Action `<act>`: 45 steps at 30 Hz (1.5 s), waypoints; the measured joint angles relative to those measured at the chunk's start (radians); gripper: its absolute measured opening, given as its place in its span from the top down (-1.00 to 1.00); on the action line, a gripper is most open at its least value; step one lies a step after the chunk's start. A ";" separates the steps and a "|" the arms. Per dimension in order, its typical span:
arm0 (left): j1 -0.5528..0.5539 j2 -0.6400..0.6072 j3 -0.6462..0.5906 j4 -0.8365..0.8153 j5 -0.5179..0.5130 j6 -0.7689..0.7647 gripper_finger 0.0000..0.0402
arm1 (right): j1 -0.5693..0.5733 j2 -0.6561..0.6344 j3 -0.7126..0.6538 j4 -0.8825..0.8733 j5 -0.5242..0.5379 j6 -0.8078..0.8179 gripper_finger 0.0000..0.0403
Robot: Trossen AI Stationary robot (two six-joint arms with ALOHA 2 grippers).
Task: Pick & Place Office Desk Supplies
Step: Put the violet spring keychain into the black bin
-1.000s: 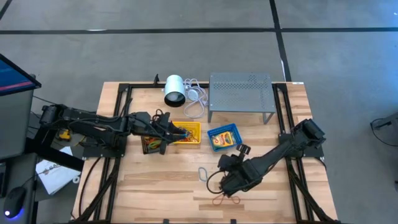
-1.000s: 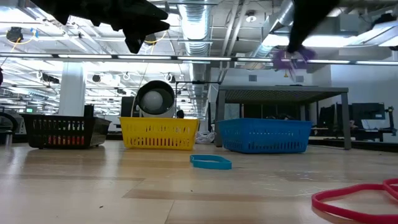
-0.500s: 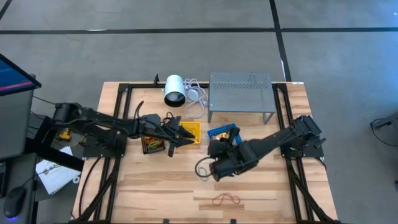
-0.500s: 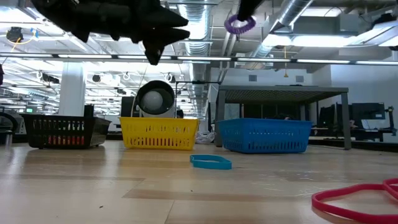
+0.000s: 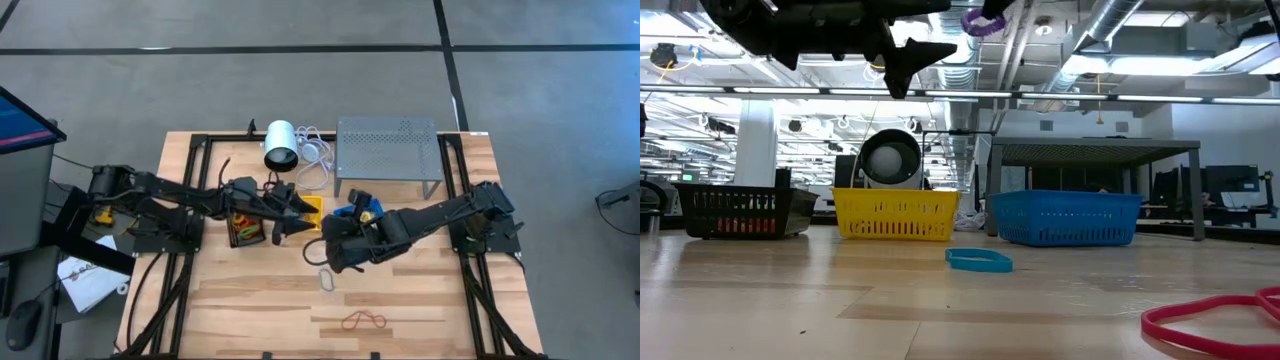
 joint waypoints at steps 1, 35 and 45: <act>0.003 0.000 0.003 -0.001 0.000 -0.008 -0.24 | -0.002 0.000 0.000 0.009 -0.001 -0.014 1.00; -0.015 0.000 0.019 0.001 0.000 0.065 0.91 | -0.055 0.000 -0.001 0.168 -0.054 -0.184 1.00; -0.015 0.000 0.019 0.001 -0.001 0.068 0.96 | -0.057 0.000 -0.001 0.178 -0.056 -0.176 0.58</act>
